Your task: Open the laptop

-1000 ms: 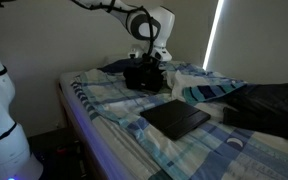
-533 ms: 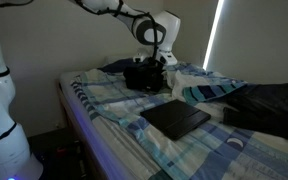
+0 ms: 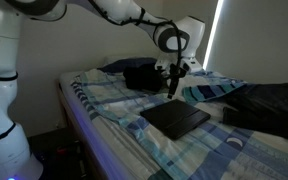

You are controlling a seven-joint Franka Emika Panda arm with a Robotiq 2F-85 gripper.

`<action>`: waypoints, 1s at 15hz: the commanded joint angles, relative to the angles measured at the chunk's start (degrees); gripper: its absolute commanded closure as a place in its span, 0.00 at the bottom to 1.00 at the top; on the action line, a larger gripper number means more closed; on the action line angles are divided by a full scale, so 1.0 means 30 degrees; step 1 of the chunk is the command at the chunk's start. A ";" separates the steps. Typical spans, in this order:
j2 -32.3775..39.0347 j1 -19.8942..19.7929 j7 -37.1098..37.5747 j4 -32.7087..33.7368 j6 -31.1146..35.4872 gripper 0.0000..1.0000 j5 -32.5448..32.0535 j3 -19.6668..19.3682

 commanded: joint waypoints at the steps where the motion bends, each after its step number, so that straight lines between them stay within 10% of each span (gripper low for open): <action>1: 0.2034 -0.0578 -0.0085 0.2776 -0.0834 0.00 0.0303 -0.0056; 15: 0.5475 -0.3542 -0.5537 0.7846 -0.4538 0.00 0.0154 0.0259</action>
